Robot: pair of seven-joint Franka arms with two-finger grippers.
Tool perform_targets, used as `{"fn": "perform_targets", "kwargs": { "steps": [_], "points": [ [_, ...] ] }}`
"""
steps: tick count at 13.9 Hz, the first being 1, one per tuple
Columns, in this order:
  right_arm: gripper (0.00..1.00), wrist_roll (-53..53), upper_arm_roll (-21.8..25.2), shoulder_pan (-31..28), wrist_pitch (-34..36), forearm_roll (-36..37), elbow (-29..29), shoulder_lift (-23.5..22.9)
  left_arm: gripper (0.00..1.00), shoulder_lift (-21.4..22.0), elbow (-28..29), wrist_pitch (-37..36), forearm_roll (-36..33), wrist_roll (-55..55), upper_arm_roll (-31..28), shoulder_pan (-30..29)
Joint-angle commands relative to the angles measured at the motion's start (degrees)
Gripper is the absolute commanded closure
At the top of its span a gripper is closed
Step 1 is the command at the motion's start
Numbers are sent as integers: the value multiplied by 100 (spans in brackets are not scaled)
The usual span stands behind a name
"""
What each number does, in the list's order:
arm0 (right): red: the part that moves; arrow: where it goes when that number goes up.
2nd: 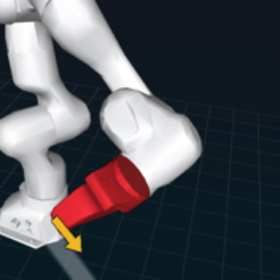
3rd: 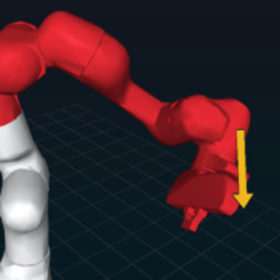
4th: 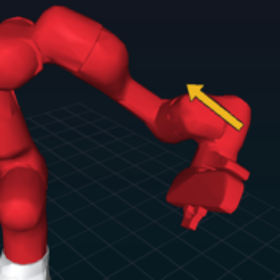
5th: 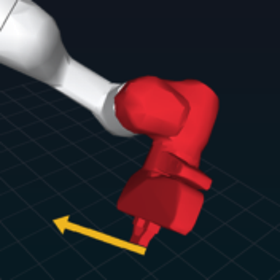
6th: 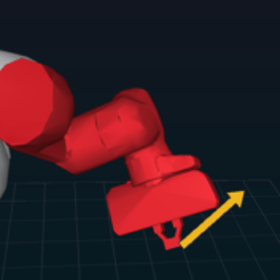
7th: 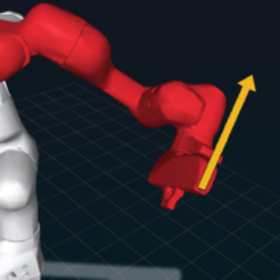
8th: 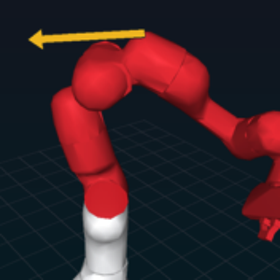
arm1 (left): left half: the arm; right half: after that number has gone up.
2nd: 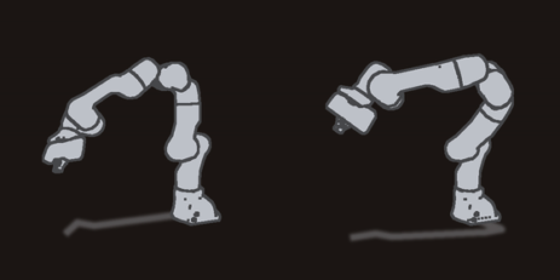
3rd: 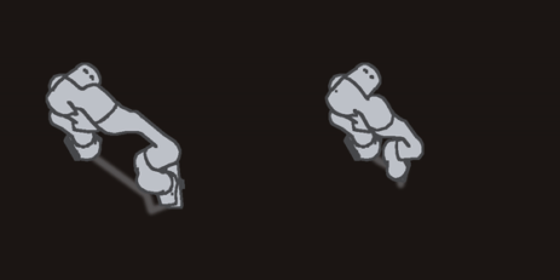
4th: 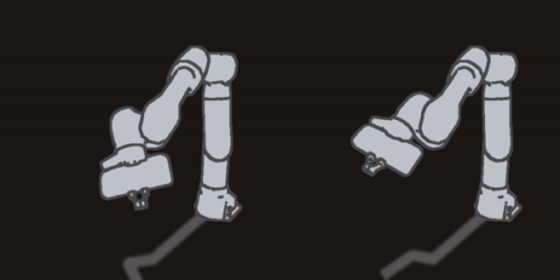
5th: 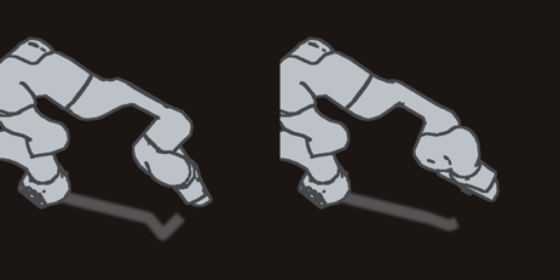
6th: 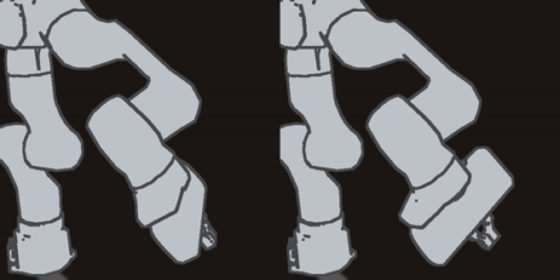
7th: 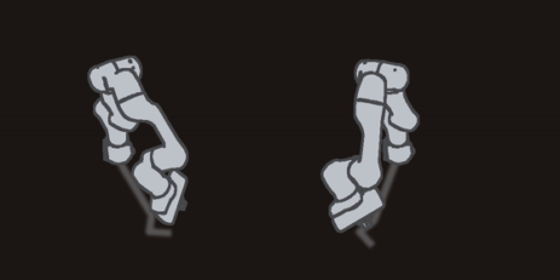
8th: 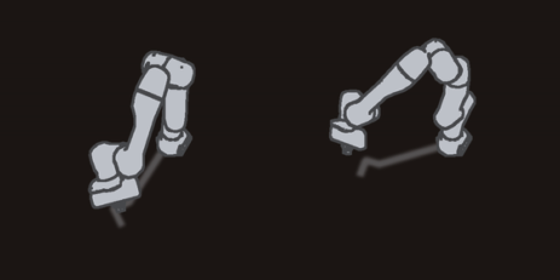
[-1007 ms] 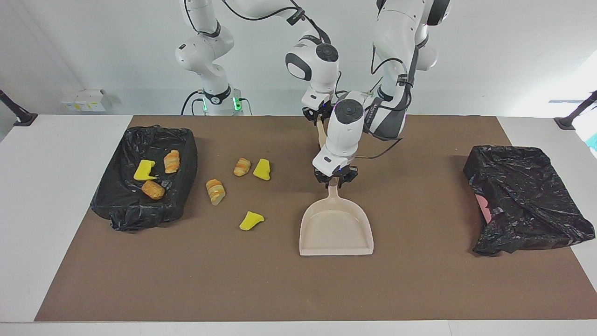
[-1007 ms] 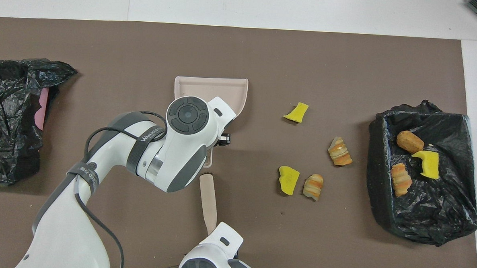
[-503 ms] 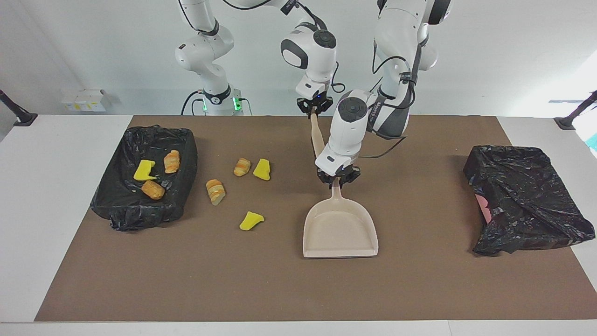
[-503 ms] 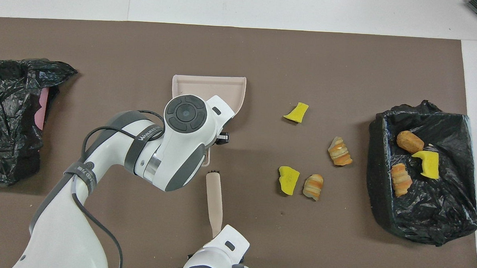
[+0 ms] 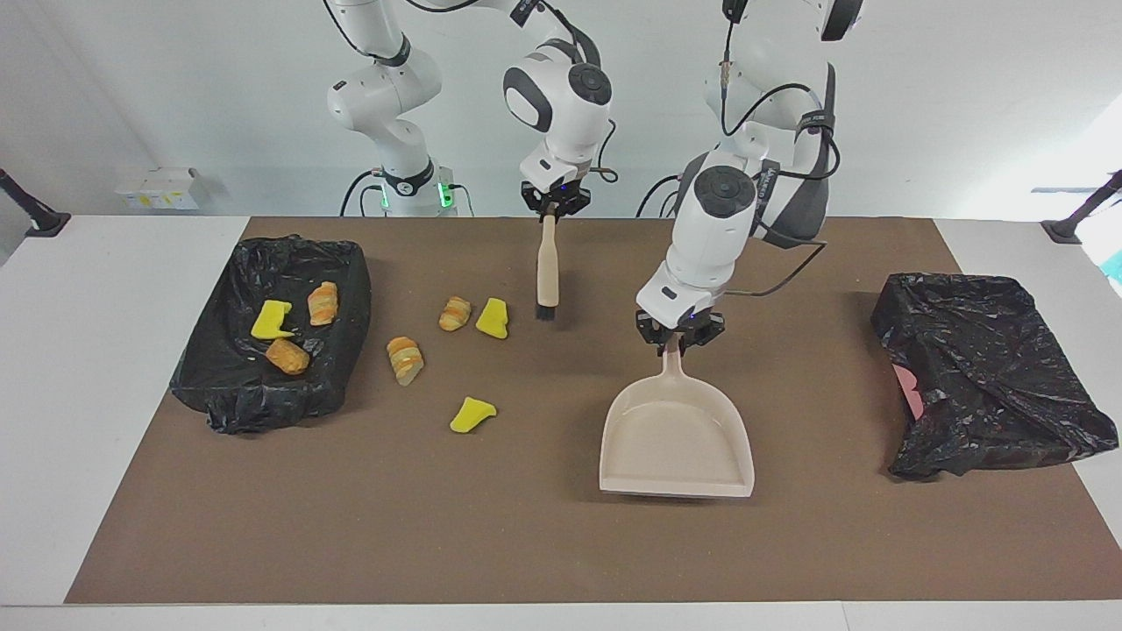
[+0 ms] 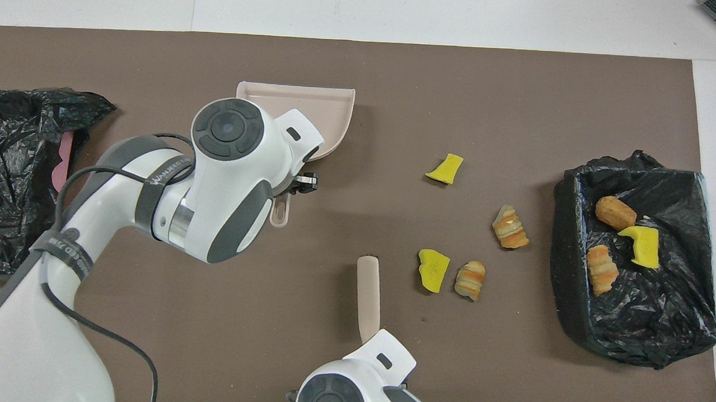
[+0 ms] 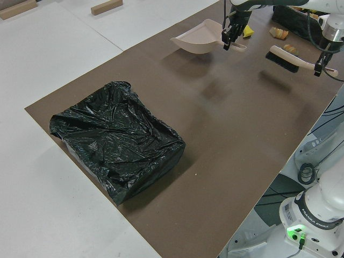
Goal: Sweep and dump trash in bin
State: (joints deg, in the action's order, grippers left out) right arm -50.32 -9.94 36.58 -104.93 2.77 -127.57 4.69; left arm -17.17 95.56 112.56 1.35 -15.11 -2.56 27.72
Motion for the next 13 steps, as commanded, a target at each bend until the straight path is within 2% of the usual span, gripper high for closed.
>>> {"fn": "perform_targets", "kwargs": {
  "steps": [1,5,7,10,13],
  "points": [
    [100,-390,-60,-299,516,697,13,138,100,12,-274,-462,5,910,28,-380],
    [100,-873,-78,-1212,579,760,-197,111,100,-59,-494,-796,5,2799,19,-829],
    [100,-866,-96,-1564,535,673,-425,155,100,-76,-503,-779,-21,3284,19,-935],
    [100,-760,-96,-1724,298,112,-707,252,100,-85,-520,-683,-39,4407,19,-944],
    [100,-812,-104,-1445,-229,-530,-778,-36,100,-76,-547,-700,-353,5516,19,-909]
  ]
}}
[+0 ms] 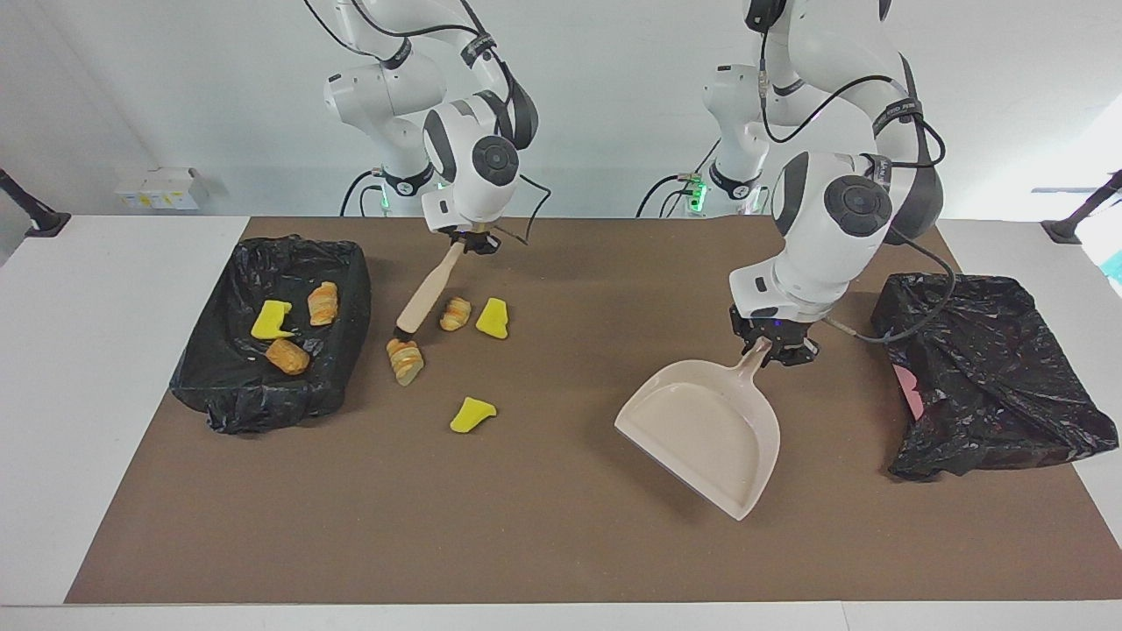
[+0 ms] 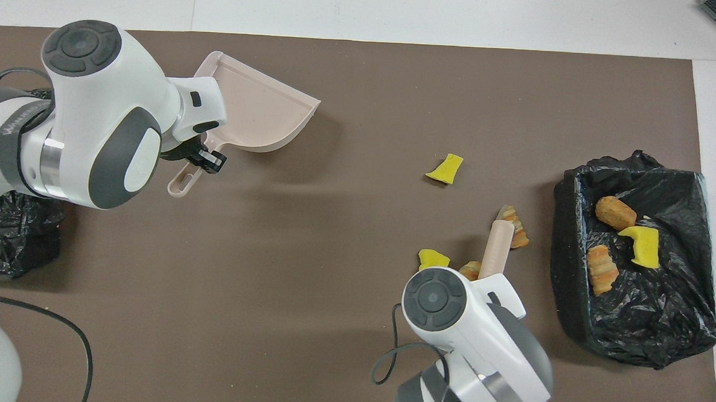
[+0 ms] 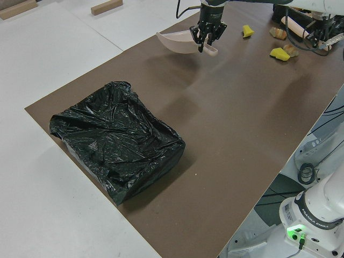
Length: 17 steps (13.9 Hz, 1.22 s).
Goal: Sweep and dump trash in bin
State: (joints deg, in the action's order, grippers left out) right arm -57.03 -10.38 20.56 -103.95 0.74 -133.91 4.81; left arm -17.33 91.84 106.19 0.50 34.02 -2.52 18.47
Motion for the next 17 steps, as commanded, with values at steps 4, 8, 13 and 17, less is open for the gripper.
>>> {"fn": "perform_targets", "kwargs": {
  "steps": [4,8,13,17],
  "points": [
    [100,-178,-60,396,-924,-478,266,-576,100,19,-53,-124,-366,1920,24,113],
    [100,312,-60,353,-907,-600,1120,-1104,100,404,631,-72,-638,2994,32,121],
    [100,658,-34,344,598,-86,3339,-2026,100,1353,2396,920,-1060,2961,32,604],
    [100,693,-16,11,1736,1032,3512,-1949,100,1618,2970,1272,-1069,2216,41,920]
  ]
}}
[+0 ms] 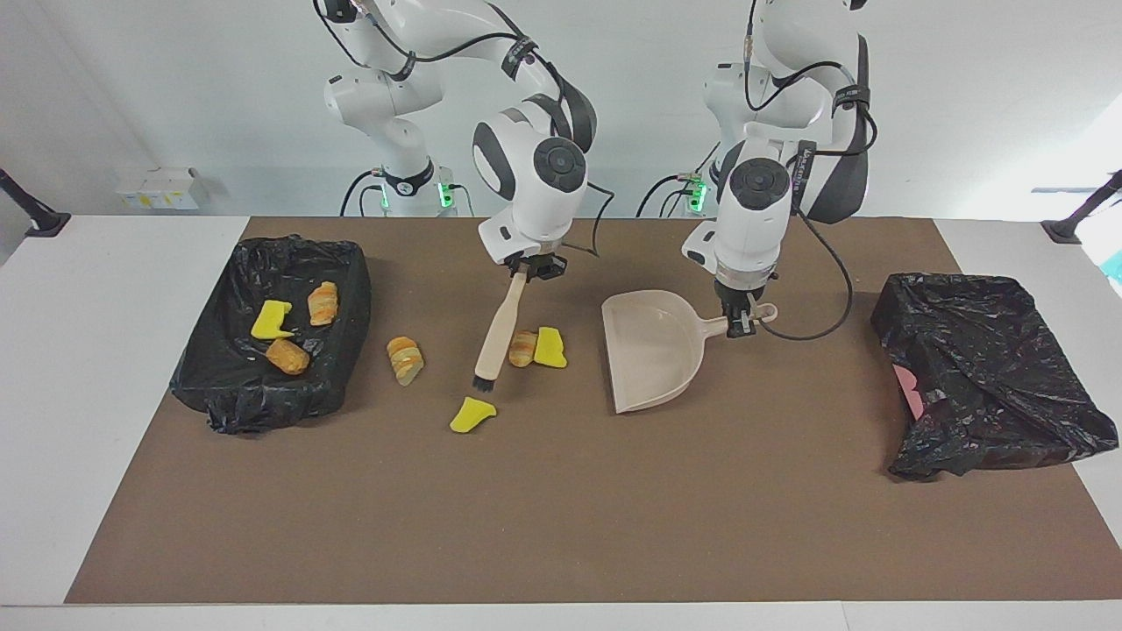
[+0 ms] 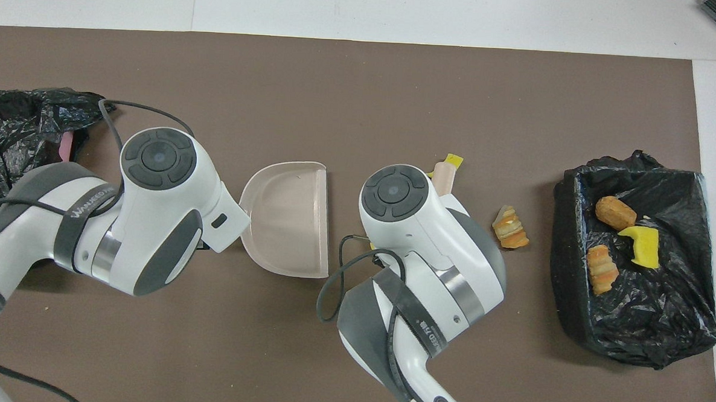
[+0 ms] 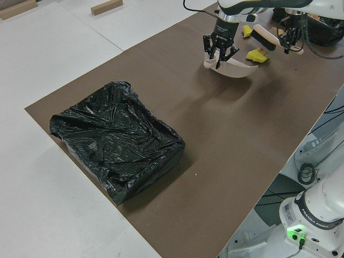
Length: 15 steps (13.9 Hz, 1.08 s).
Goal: Sweep and dump trash in bin
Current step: 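Sweep crumbs and sponge pieces with the brush into the dustpan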
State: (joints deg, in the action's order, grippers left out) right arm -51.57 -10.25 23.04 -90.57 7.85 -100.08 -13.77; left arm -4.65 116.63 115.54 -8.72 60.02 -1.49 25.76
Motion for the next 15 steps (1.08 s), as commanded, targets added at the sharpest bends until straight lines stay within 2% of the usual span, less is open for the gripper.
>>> {"fn": "perform_targets", "kwargs": {
  "steps": [1,4,5,7,8,11,15],
  "points": [
    [100,147,-29,-369,452,435,60,-74,100,342,562,407,-148,-577,-62,271],
    [100,330,-38,-983,339,506,-536,127,100,377,668,434,-156,-1017,-53,438],
    [100,436,-38,-1055,139,611,-930,329,100,351,703,417,-148,-1175,-53,604],
    [100,446,-29,-1108,-721,770,-1949,795,100,290,826,487,-156,-1684,-53,728],
    [100,507,-29,-1291,-899,770,-2180,892,100,307,861,469,-148,-1730,-53,781],
    [100,1076,-47,-1390,-770,779,-2279,946,100,316,871,478,-148,-1748,-53,781],
    [100,2797,-64,-1302,-821,648,-2227,867,100,386,985,416,-156,-1748,-53,913]
  ]
}}
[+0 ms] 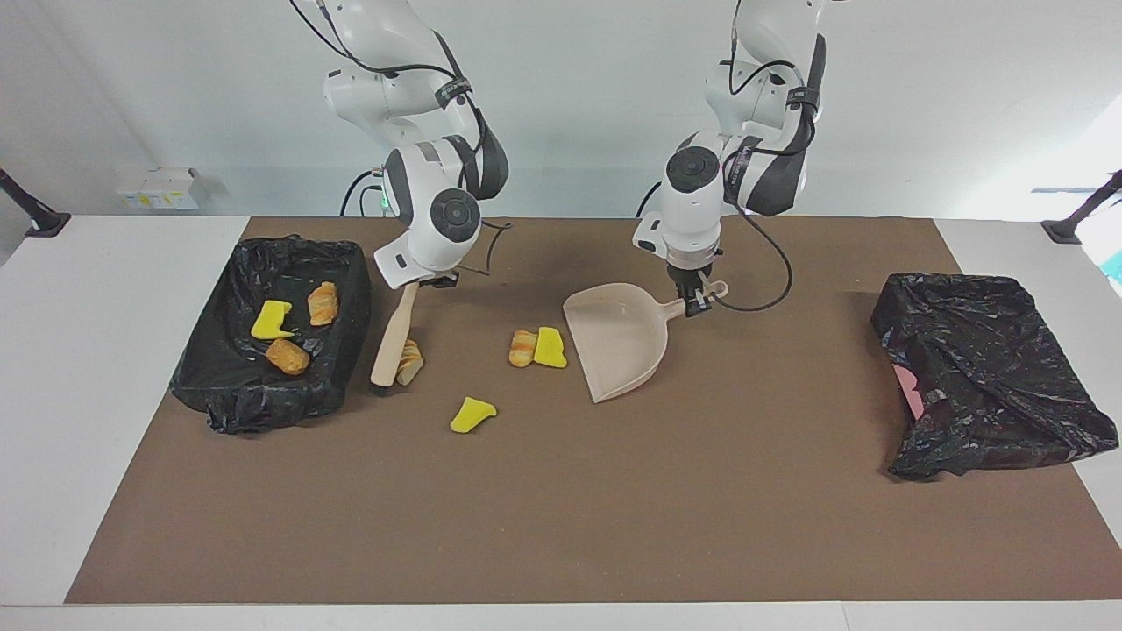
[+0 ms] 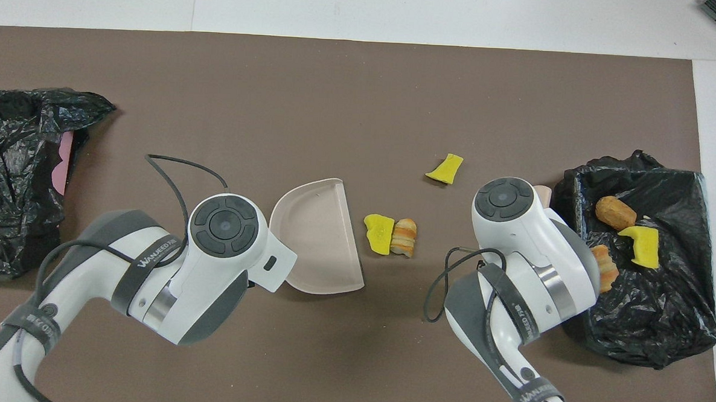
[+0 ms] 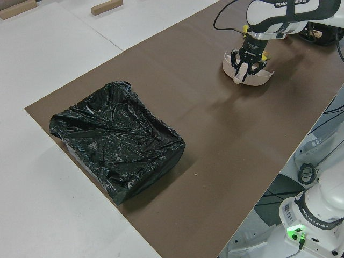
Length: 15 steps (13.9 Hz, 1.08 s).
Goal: Sweep and dump trash in bin
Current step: 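Sweep crumbs and sponge pieces with the brush into the dustpan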
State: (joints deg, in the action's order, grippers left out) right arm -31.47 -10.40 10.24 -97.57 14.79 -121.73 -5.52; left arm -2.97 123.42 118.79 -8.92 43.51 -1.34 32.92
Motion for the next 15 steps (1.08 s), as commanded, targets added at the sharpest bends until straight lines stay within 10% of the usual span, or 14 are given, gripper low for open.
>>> {"fn": "perform_targets", "kwargs": {
  "steps": [1,7,15],
  "points": [
    [100,1226,-49,4,-235,-177,51,-19,100,217,305,127,-137,-89,-68,189],
    [100,1477,-76,285,-640,-1170,851,-529,100,217,340,145,-137,-88,-59,153],
    [100,1668,-5,154,459,-1137,1636,-293,100,226,393,242,-137,-88,-59,136]
  ]
}}
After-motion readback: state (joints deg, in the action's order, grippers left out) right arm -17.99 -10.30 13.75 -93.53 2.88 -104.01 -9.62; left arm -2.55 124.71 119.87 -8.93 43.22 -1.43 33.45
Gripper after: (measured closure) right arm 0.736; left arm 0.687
